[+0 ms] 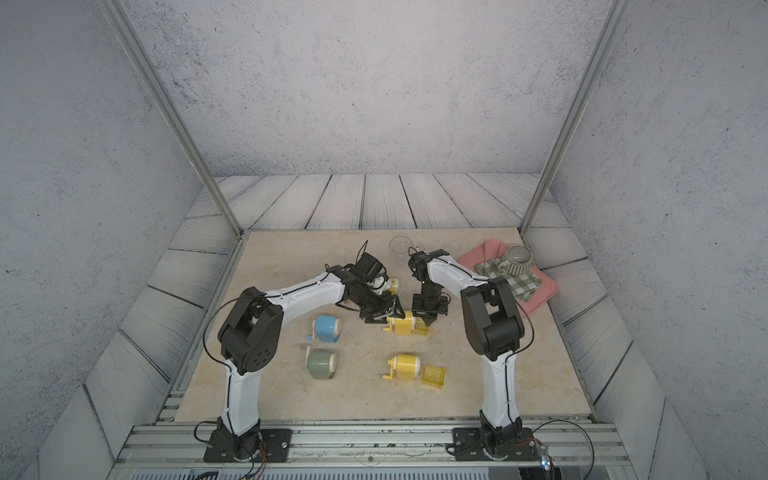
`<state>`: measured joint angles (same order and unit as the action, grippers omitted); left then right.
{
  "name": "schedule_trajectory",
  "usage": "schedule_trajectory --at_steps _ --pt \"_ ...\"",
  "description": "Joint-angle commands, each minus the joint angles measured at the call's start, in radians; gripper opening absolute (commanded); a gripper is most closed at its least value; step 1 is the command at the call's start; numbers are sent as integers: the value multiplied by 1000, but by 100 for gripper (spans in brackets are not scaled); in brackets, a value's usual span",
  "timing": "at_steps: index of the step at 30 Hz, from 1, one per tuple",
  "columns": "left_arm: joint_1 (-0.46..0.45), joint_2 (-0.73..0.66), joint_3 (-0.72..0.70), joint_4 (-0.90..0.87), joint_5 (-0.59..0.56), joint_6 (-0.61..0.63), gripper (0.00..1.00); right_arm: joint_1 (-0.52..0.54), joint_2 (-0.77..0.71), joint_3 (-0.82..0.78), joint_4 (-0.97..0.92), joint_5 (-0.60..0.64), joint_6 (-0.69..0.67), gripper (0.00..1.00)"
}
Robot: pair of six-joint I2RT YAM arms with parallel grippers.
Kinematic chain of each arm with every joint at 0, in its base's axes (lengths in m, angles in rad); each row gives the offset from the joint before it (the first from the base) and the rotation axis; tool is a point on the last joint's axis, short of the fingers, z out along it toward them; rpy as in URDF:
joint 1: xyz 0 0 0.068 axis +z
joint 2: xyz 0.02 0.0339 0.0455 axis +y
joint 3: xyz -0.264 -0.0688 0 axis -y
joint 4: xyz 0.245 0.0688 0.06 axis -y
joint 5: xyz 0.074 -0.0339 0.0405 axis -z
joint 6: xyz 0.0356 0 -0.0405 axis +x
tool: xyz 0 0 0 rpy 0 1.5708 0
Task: Put the tray back into the pencil sharpener
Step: Close the container of the pencil sharpener.
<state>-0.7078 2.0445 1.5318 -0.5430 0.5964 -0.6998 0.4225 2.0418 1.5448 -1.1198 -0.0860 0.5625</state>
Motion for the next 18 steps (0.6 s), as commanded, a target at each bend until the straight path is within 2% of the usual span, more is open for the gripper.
schedule_trajectory --at_steps 1,6,18 --pt "5 27 -9 -63 -40 3 70 5 -10 -29 73 -65 -28 0" --pt "5 34 -2 -64 -38 2 70 6 -15 -34 84 -95 -57 0" --pt "5 32 4 -64 -41 -3 70 8 -33 -46 47 -75 -86 0"
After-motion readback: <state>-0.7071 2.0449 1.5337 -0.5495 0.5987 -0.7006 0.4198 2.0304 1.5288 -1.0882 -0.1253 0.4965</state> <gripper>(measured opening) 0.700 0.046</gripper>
